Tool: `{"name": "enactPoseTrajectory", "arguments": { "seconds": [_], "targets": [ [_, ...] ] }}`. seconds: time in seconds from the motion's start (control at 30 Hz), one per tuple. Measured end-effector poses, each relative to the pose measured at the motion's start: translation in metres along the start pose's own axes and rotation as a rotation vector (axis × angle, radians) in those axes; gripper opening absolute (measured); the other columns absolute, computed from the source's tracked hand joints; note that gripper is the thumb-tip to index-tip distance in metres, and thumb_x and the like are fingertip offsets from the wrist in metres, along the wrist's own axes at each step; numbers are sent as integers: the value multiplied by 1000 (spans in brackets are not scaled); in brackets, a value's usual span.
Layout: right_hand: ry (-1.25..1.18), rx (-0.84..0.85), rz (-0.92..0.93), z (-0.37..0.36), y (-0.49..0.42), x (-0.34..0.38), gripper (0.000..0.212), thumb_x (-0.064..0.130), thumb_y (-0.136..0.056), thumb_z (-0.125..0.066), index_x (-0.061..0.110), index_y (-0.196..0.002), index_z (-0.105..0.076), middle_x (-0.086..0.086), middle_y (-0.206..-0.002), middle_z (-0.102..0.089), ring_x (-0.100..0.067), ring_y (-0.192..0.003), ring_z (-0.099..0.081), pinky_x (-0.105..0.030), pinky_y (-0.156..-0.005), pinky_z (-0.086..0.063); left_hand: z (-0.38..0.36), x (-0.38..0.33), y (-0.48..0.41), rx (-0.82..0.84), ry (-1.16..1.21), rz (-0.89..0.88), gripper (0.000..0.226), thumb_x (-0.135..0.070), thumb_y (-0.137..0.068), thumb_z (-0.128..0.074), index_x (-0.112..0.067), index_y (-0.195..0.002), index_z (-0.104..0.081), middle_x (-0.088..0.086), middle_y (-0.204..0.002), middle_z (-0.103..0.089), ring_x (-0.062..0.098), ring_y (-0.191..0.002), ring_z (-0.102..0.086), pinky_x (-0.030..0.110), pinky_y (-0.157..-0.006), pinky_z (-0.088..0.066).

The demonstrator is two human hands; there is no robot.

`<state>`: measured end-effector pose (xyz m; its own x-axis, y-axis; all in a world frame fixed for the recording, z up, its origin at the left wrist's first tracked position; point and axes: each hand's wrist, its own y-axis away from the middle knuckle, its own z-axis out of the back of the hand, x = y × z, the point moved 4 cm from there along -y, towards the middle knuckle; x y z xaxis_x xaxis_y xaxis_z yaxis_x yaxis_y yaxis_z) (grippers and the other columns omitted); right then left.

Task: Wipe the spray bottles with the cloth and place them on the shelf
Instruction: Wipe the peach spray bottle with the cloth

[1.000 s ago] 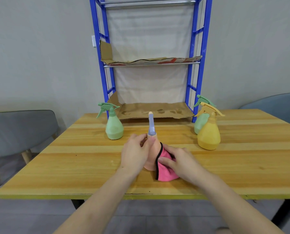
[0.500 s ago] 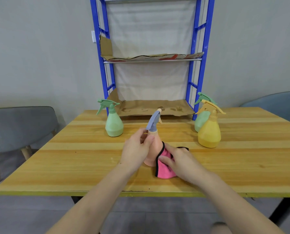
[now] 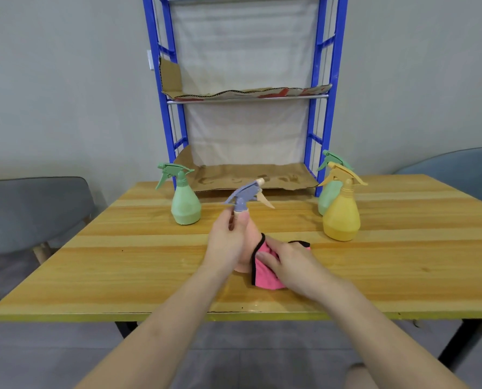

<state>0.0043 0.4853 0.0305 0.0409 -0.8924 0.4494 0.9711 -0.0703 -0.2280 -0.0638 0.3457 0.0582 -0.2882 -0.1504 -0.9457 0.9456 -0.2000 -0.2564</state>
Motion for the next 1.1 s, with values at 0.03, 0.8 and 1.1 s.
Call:
{"name": "enactPoseTrajectory", "arguments": {
  "seconds": [0.03,0.8,1.1],
  "targets": [
    [9,36,2,2,0,-2,27,48,-105,-50,24,-113,-60,-5,-99,-73,-32,-96,-62,-36,-69,-34,3,1,0,-19,86,53,26,-32,-107,-53,-21,-84,-54,-6,-77,-52,16,-78,-50,32,-70,-40],
    [-628,-302,39,6,12,24,50,52,-110,-26,37,-157,-32,21,-153,-38,6,-142,-35,-28,-118,-35,-16,-39,13,-85,524,125,32,-41,-111,-38,-20,-123,-58,7,-120,-68,25,-118,-65,50,-107,-51],
    [-274,-438,155,15,7,29,66,55,-104,-24,18,-157,-34,7,-155,-41,-6,-141,-39,-24,-116,-34,-23,-54,23,31,467,51,26,-39,-112,-39,-21,-121,-55,7,-114,-68,22,-110,-69,40,-96,-58]
  ]
}}
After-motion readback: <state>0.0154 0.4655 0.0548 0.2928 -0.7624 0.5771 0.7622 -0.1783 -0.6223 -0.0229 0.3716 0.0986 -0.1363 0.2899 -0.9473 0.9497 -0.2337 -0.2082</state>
